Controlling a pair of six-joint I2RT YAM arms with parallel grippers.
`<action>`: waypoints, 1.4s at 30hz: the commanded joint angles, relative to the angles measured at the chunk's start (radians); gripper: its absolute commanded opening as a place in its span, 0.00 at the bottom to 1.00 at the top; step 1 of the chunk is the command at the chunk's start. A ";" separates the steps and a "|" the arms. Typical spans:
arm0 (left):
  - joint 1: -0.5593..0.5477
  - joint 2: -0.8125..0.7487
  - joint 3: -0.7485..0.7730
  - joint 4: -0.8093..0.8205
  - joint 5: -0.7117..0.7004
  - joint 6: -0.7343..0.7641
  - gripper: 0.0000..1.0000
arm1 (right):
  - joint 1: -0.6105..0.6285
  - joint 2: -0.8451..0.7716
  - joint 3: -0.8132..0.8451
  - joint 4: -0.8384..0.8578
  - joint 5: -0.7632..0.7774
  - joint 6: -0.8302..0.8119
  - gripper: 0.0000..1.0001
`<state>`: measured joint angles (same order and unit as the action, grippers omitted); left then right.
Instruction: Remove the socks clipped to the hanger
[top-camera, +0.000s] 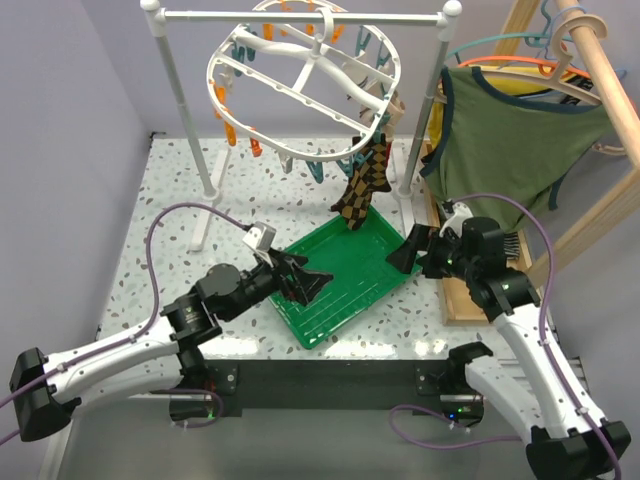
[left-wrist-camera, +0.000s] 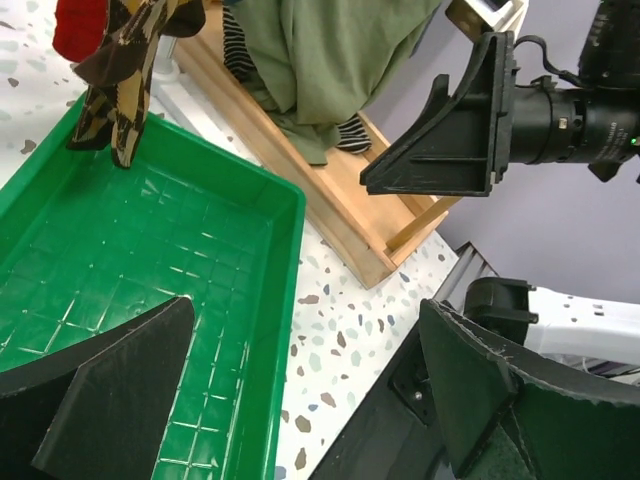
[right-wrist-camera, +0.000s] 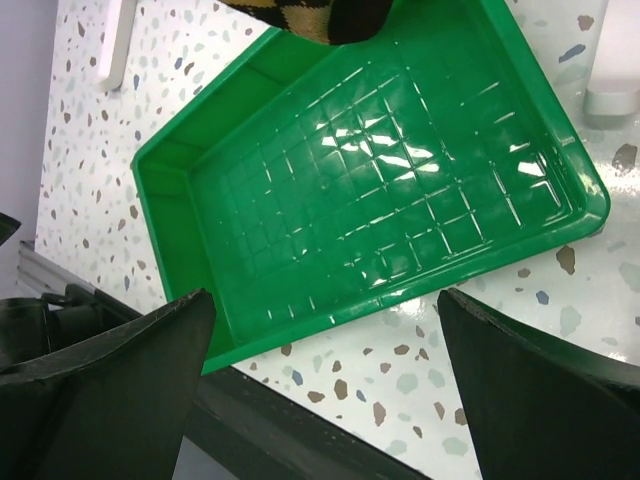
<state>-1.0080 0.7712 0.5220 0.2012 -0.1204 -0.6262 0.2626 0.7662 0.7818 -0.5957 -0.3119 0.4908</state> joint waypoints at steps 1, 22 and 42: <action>0.002 -0.101 -0.003 0.012 -0.018 -0.004 1.00 | 0.007 0.036 0.073 -0.003 -0.033 -0.063 0.99; 0.003 0.094 0.312 -0.011 0.082 0.118 0.81 | 0.299 0.324 0.358 0.181 0.140 -0.072 0.98; 0.048 0.258 0.562 -0.123 -0.019 0.168 0.75 | 0.215 0.479 0.628 0.189 0.133 -0.210 0.69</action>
<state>-0.9825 0.9916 1.0042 0.0929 -0.1642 -0.4850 0.5335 1.2358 1.3754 -0.4480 -0.1501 0.2932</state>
